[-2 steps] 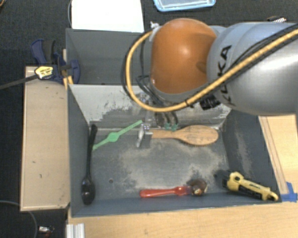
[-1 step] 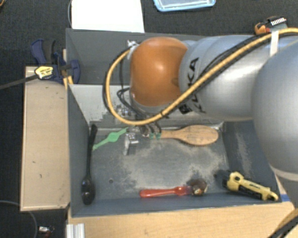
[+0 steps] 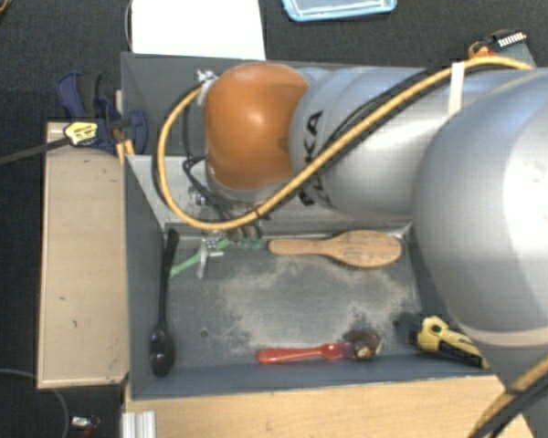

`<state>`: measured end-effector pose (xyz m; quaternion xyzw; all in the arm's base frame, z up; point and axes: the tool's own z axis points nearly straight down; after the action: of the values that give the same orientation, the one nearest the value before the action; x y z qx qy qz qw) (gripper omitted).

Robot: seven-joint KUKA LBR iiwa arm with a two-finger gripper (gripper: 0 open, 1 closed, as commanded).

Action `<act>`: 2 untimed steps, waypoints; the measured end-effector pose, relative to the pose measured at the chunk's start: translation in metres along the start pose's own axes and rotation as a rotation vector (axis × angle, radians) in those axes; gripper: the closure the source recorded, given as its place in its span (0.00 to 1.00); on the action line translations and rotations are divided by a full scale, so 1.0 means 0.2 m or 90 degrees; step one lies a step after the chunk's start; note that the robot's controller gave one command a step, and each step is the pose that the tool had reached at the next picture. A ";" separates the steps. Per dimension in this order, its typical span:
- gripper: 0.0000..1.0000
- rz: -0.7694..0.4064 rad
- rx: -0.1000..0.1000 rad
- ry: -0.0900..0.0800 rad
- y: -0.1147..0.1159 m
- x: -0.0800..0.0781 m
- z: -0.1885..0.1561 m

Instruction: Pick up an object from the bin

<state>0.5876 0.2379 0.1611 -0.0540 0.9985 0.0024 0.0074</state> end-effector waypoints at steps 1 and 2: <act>0.00 -0.045 0.001 0.001 0.06 -0.02 0.06; 0.00 -0.316 0.000 -0.003 0.06 -0.01 0.43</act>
Offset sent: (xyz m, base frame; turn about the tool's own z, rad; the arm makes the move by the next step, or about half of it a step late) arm 0.0011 0.0113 -0.0911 -0.4986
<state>0.5903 0.2499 0.0742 -0.2977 0.9546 0.0007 0.0097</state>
